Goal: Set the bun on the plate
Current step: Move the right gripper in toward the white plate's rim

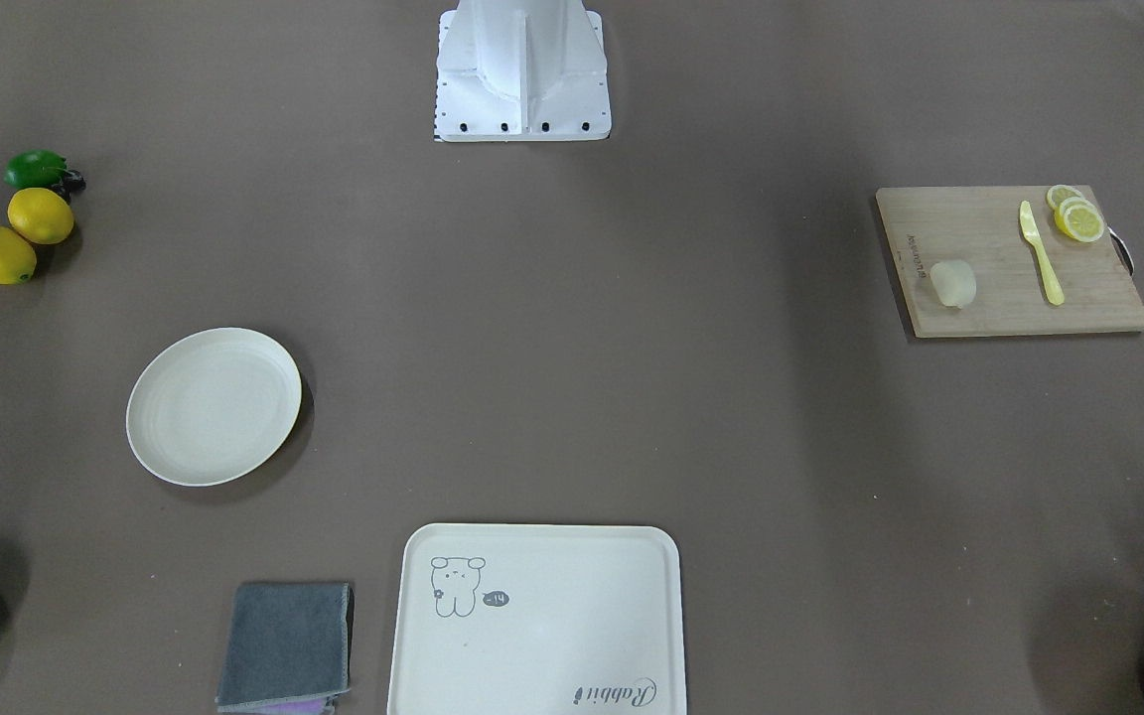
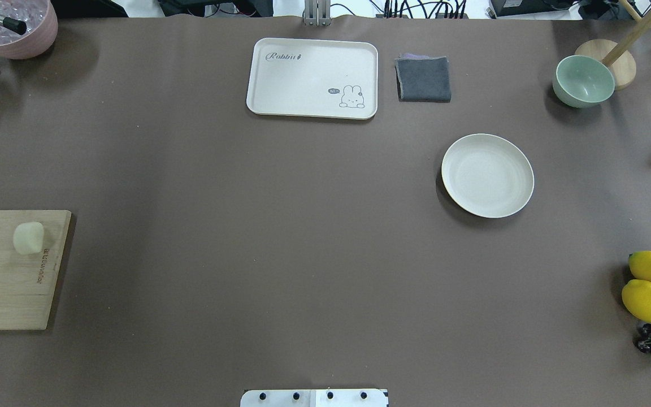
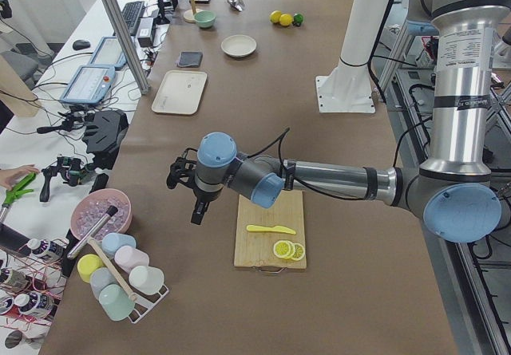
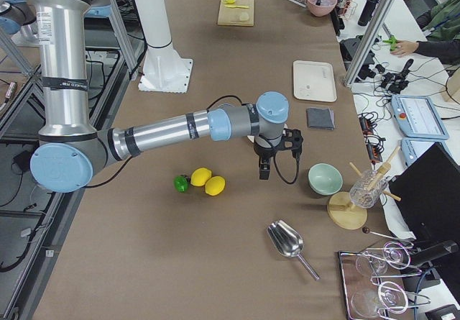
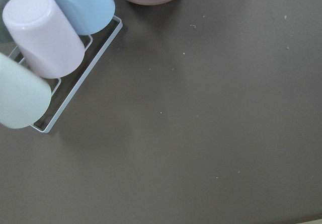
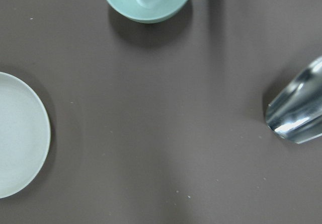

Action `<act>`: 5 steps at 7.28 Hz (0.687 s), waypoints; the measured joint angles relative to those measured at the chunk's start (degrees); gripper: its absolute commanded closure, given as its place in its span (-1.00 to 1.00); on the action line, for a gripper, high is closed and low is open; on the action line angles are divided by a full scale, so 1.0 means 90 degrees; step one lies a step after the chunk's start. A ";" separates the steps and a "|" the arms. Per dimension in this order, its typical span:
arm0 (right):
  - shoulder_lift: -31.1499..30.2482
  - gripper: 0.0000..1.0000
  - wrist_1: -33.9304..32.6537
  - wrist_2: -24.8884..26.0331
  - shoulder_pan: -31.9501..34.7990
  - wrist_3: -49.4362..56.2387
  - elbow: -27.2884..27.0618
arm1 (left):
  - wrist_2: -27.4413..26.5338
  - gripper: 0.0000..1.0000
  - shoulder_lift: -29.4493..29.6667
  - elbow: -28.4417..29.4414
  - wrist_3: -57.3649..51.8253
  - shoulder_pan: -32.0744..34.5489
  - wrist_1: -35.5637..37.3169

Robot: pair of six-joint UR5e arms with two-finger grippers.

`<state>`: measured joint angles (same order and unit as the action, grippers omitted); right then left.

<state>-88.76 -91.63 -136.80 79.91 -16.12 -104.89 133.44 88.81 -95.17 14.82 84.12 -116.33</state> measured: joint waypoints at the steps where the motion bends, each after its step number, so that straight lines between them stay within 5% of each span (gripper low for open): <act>1: 0.0073 -1.00 0.0607 0.0018 -0.0306 -0.0381 0.0158 | -0.0007 -0.95 -0.0006 -0.0024 0.0216 -0.0020 -0.0201; 5: 0.0173 -1.00 0.3940 0.0902 -0.1894 -0.3032 0.1388 | -0.0038 -0.95 -0.0136 -0.0028 0.0399 -0.0094 -0.0854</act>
<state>-87.20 -56.18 -128.69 62.87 -43.40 -92.39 133.10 87.59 -95.42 18.41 83.27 -124.02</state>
